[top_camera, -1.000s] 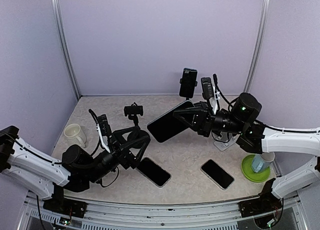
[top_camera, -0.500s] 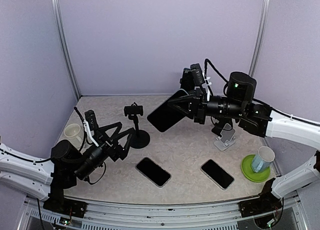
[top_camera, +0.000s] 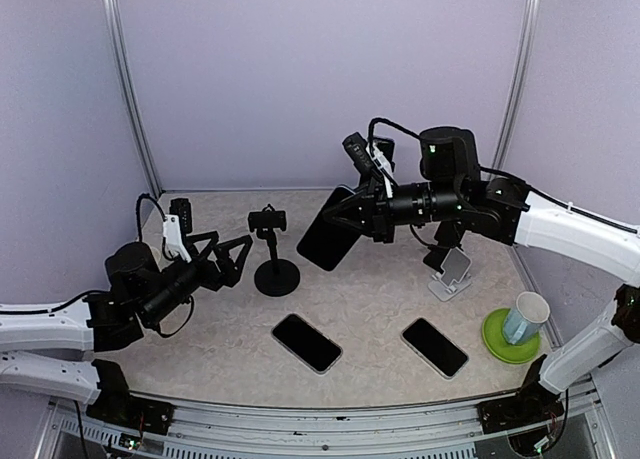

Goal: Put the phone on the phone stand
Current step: Pick up the phone stand from the center of the board.

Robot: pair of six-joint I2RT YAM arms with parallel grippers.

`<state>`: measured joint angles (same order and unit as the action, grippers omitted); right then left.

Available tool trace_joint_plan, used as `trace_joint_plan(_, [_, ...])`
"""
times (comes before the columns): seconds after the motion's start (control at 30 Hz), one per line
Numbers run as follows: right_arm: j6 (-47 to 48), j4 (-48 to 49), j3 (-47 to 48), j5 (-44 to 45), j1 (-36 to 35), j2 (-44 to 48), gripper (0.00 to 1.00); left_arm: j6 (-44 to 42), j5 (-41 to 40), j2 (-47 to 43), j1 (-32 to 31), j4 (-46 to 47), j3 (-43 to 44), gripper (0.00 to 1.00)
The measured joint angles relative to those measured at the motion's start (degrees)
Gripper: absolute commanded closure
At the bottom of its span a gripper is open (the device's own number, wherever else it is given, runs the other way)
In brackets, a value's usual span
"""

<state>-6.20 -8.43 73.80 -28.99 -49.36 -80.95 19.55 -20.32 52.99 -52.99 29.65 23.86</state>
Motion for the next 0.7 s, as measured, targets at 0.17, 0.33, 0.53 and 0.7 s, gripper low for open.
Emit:
trace_joint_plan(0.17, [1.6, -3.9, 1.2, 1.8, 0.0, -0.3, 1.00, -0.3, 6.3, 2.1, 5.6, -5.4, 3.3, 0.11])
trace_joint_plan(0.33, [2.3, -5.2, 1.1, 3.3, 0.0, -0.3, 1.00, -1.0, 12.0, 7.2, 9.1, -8.8, 6.3, 0.23])
trace_joint_plan(0.53, [2.3, -5.0, -0.3, 4.4, 0.0, -0.2, 1.00, -2.9, 14.3, 11.8, 10.2, -10.9, 9.7, 0.29])
trace_joint_plan(0.7, [2.3, -4.9, -2.0, 4.9, 0.0, -0.2, 1.00, -4.3, 14.3, 13.8, 11.5, -11.0, 11.5, 0.32])
